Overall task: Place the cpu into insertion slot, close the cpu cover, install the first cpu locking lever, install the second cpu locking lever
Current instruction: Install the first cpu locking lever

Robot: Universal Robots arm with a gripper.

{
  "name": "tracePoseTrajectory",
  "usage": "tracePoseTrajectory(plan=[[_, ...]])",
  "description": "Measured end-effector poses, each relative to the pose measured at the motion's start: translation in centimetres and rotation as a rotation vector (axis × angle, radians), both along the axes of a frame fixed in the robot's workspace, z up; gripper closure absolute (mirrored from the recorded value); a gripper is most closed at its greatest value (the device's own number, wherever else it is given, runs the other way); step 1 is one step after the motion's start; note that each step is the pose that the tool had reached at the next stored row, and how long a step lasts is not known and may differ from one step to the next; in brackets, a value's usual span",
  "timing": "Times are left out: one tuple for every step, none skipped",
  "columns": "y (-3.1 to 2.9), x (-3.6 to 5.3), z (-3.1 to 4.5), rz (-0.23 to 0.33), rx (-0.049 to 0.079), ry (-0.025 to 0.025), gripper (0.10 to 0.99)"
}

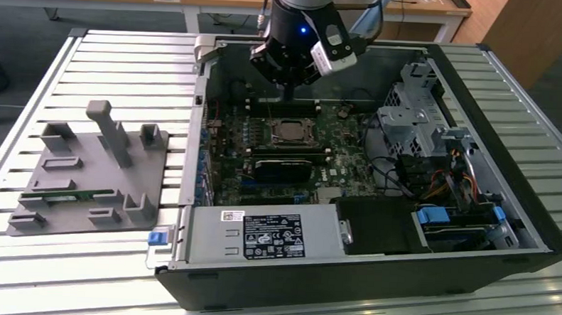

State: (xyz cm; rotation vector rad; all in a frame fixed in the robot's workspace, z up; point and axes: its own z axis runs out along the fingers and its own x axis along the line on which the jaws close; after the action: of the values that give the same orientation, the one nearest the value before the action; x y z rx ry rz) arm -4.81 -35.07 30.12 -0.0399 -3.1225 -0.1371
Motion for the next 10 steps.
tracePoseTrajectory(plan=[[0.00,-0.01,-0.03,0.000,0.000,0.0000,0.980],[0.00,-0.01,-0.07,0.000,0.000,0.0000,0.980],[0.00,-0.02,-0.10,0.000,0.000,0.0000,0.980],[0.00,-0.03,-0.13,0.000,0.000,0.0000,0.980],[0.00,-0.04,-0.16,0.000,0.000,0.0000,0.980],[0.00,-0.05,-0.19,0.000,0.000,0.0000,0.980],[0.00,-0.06,-0.21,0.000,0.000,0.0000,0.980],[0.00,-0.07,-0.23,0.000,0.000,0.0001,0.980],[0.00,-0.07,-0.27,0.000,0.000,0.0000,0.980],[0.00,-0.10,-0.30,0.000,0.000,-0.0001,0.980]])
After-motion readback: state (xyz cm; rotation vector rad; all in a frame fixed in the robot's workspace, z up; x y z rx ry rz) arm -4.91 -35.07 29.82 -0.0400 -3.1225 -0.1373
